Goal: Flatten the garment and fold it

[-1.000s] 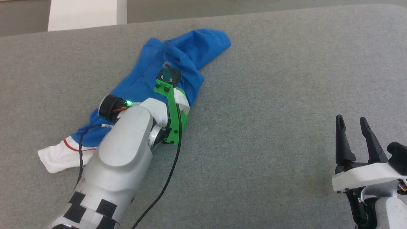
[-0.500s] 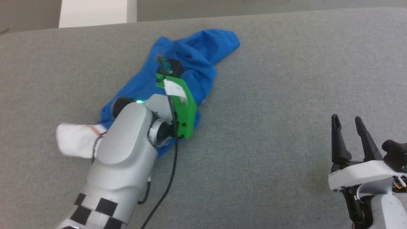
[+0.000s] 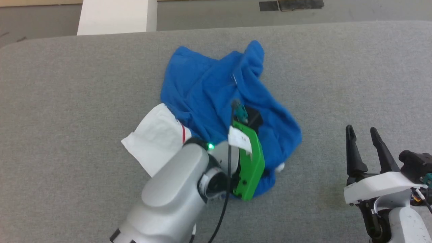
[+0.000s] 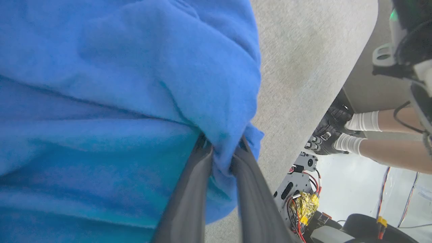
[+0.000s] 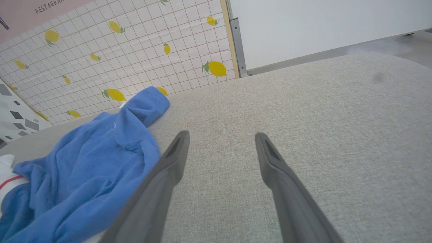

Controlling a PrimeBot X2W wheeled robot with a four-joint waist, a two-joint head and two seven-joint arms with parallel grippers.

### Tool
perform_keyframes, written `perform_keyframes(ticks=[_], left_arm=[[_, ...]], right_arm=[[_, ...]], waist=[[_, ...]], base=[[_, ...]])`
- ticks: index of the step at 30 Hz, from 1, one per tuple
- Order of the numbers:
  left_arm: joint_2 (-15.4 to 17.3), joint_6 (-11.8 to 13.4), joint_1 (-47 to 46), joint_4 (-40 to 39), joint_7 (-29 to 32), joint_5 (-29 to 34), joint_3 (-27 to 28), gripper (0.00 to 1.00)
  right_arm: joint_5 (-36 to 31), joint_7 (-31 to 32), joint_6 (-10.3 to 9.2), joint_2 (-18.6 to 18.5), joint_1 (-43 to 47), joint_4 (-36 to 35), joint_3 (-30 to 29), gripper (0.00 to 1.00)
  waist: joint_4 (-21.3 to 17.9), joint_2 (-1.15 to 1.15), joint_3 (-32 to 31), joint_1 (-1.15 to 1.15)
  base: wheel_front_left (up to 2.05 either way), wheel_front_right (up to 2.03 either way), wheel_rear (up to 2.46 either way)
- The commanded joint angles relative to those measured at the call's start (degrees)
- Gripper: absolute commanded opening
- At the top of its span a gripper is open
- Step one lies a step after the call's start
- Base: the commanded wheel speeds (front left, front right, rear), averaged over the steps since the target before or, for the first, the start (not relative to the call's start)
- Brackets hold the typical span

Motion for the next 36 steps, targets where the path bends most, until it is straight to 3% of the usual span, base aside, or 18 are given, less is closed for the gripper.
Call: perform_keyframes(ticks=[1, 7, 8, 10, 16, 25, 31, 36], left_arm=[[0.0, -0.3, 1.0, 1.0, 0.3, 0.5, -0.8, 0.0], [1.3, 1.4, 1.4, 6.7, -0.7, 2.9, -1.7, 0.0], [1.5, 1.7, 1.1, 7.2, -1.3, 3.0, -1.3, 0.2], [1.9, 2.3, 0.2, 7.9, -2.3, 3.4, -0.5, 1.0], [2.0, 2.6, -1.3, 7.7, -4.6, 1.5, 2.4, 1.0], [1.4, 2.3, -1.7, 0.5, -13.4, -5.3, 11.0, 1.0], [6.5, 3.7, 0.0, -3.1, -28.0, 1.6, 15.8, 1.0], [12.0, 7.6, 5.3, -5.4, -42.3, 10.4, 18.5, 1.0]], right_arm=[[0.6, -0.4, -0.06, 0.0, -0.9, 0.2, 0.2, 1.0], [1.1, -1.0, -0.06, 0.0, -1.1, 0.6, 0.8, 1.0], [1.2, -1.0, -0.06, 0.0, -1.0, 0.7, 0.8, 1.0], [1.3, -1.2, -0.06, 0.0, -0.9, 0.9, 0.5, 1.0], [1.1, -1.2, -0.06, 0.0, 0.0, 1.9, -0.1, 1.0], [0.3, -0.3, -0.06, 0.0, 1.4, 1.9, -0.4, 1.0], [0.4, 0.4, -0.06, 0.0, 2.3, 1.6, -0.2, 1.0], [0.6, 0.6, -0.06, 0.0, 3.4, 1.3, -0.2, 1.0]], waist=[[-0.6, 0.0, 0.6, 0.0], [-1.5, 0.0, 1.5, 0.0], [-1.6, 0.0, 1.4, 0.0], [-1.4, 0.0, 1.3, 0.0], [0.1, 0.0, -0.7, 0.0], [3.4, 0.0, -4.7, 0.0], [4.7, 0.0, -6.5, 0.0], [5.4, 0.0, -7.6, 0.0]], base=[[0.0, 0.0, 0.0], [0.0, 0.0, 0.0], [0.0, 0.0, 0.0], [0.0, 0.0, 0.0], [0.0, 0.0, 0.0], [0.0, 0.0, 0.0], [0.0, 0.0, 0.0], [0.0, 0.0, 0.0]])
